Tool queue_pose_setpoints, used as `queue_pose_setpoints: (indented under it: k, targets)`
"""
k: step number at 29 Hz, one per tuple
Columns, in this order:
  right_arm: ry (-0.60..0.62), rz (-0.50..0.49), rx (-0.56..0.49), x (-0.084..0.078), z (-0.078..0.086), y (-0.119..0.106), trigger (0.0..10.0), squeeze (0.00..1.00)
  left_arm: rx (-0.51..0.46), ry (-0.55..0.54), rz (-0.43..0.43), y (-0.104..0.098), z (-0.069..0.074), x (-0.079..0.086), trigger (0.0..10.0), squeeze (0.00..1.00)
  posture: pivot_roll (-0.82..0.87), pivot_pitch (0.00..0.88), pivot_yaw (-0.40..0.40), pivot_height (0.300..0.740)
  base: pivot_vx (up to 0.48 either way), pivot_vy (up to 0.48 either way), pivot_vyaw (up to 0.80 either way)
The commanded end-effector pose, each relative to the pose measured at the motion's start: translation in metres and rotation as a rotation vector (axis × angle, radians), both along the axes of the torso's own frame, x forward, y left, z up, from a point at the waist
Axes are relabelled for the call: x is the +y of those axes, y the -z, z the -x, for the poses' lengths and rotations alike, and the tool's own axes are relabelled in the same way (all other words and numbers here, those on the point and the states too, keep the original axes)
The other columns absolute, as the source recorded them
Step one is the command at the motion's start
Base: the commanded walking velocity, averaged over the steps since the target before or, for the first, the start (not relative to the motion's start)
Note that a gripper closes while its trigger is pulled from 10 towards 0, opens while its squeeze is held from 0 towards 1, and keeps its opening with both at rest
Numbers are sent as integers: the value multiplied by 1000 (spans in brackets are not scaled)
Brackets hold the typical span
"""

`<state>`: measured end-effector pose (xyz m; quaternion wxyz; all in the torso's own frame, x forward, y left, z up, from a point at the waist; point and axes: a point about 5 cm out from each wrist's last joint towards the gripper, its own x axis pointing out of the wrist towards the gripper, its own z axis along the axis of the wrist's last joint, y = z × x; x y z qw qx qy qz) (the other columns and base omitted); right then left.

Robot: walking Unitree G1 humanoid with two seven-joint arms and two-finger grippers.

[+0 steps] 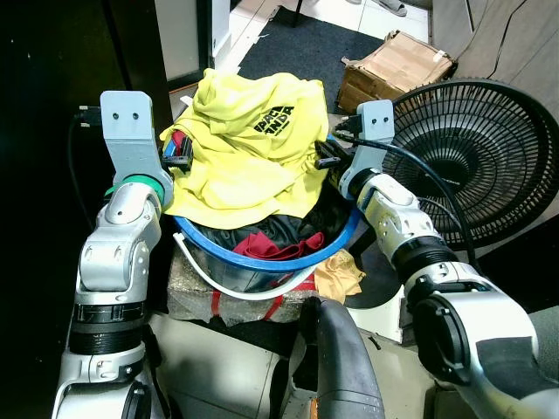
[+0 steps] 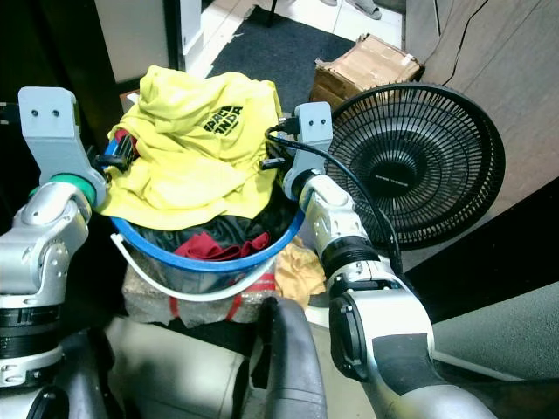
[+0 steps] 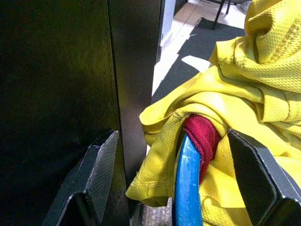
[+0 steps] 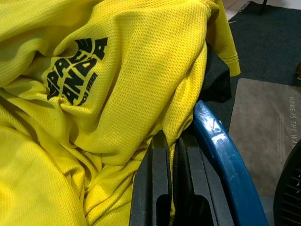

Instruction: Clothes washing

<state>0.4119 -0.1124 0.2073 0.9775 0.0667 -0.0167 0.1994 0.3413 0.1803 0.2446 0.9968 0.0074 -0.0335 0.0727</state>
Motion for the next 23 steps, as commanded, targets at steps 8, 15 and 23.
queue_pose_setpoints:
  k: [8,15,23]
  targets:
    - [17,-194,-132,-19,-4,-40,0,0,49,-69,22,11,0,12,10000,0,102,215,-122,385,0,0,0]
    - [113,-206,-510,-47,10,-112,10000,0,43,-52,21,9,-5,10,10000,0,89,184,-101,385,0,0,0]
    - [300,-193,-770,-90,40,-159,10000,0,40,-15,14,6,-12,4,10000,0,75,142,-55,385,0,0,0]
